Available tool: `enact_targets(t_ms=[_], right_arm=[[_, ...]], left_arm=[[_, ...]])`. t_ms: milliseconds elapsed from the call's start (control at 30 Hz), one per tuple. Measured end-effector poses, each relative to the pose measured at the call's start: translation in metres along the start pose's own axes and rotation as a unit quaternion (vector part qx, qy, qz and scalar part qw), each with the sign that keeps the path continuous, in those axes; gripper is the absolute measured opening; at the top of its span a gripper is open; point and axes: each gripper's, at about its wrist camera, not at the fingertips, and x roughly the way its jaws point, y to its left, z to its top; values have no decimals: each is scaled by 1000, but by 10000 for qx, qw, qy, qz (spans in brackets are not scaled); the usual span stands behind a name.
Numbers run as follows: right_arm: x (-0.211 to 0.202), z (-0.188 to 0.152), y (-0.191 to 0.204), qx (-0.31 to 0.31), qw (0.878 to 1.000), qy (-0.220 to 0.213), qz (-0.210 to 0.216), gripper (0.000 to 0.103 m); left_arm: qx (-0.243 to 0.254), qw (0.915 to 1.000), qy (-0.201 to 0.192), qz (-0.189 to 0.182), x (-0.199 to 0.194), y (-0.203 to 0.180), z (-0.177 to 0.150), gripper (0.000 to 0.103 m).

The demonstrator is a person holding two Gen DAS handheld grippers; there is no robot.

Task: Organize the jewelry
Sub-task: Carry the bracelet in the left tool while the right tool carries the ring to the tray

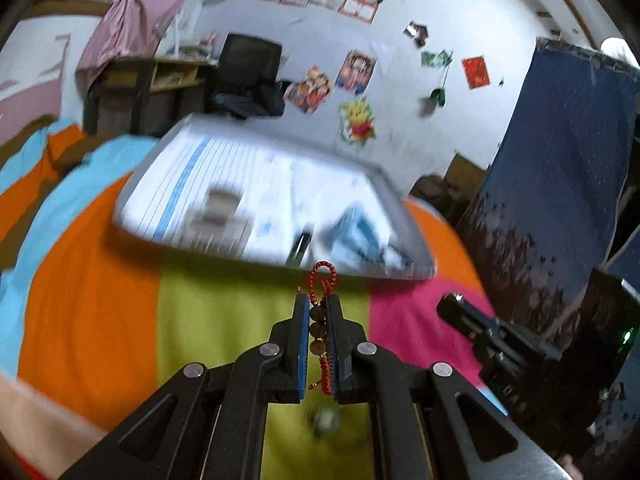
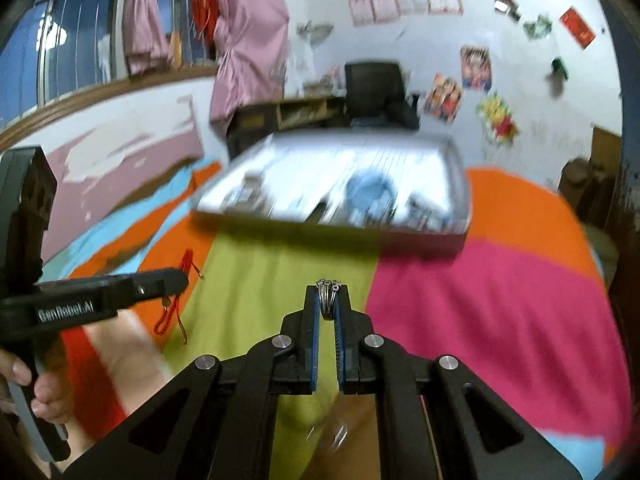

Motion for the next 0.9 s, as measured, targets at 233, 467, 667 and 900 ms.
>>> enact_targets(t_ms=[233, 467, 667, 900], right_arm=[[33, 52, -39, 257, 9987, -405, -198, 7], [76, 51, -63, 451, 9984, 41, -337, 7], [82, 43, -72, 593, 9978, 97, -293, 12], [80, 43, -73, 541, 9981, -7, -308, 36]], left_arm=[[-88, 9999, 114, 64, 71, 1, 44, 8], [-5, 9985, 463, 288, 107, 0, 37, 8], [120, 9979, 499, 393, 109, -4, 31, 8], [53, 9972, 561, 483, 104, 1, 30, 11]])
